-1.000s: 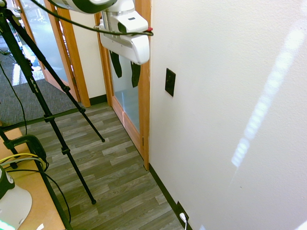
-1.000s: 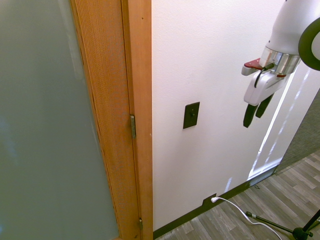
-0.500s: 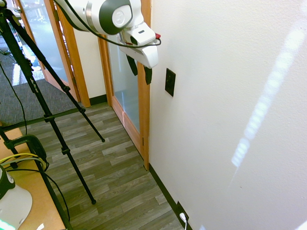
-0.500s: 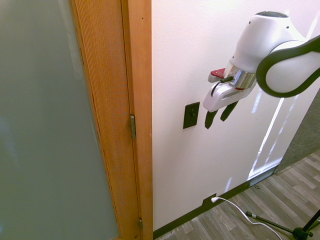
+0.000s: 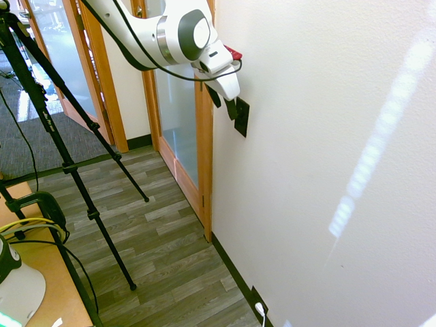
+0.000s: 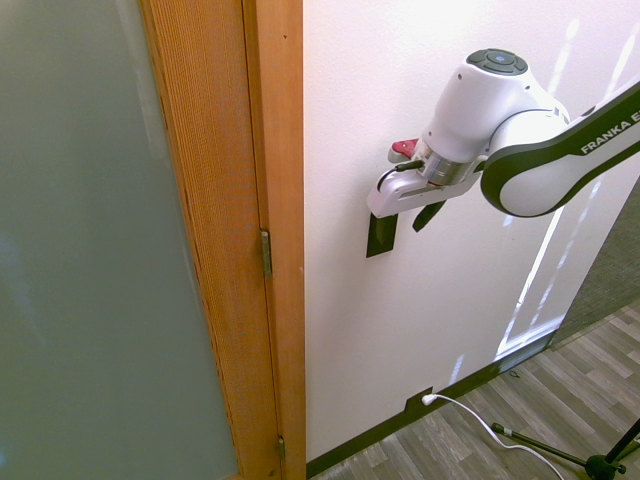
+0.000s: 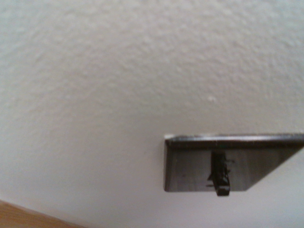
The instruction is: Turn off the light
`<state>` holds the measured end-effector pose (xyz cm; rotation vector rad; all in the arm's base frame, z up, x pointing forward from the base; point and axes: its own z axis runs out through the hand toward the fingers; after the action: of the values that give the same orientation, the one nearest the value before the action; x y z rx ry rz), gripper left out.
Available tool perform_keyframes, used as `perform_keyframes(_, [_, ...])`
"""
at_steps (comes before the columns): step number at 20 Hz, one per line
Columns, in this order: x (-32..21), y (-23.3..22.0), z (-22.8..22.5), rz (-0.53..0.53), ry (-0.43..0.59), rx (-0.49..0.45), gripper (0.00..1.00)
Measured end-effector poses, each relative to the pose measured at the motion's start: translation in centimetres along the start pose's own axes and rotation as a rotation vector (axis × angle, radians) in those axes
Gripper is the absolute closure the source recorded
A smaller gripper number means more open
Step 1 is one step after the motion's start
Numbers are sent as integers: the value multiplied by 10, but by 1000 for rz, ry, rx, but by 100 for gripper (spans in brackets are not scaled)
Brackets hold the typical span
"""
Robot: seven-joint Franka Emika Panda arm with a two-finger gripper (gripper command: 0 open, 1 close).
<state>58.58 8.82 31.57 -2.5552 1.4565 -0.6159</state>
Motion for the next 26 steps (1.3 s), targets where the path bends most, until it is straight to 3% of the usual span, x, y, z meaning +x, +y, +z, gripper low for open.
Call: perform_keyframes(26, [17,-2,19,31,20,58,100])
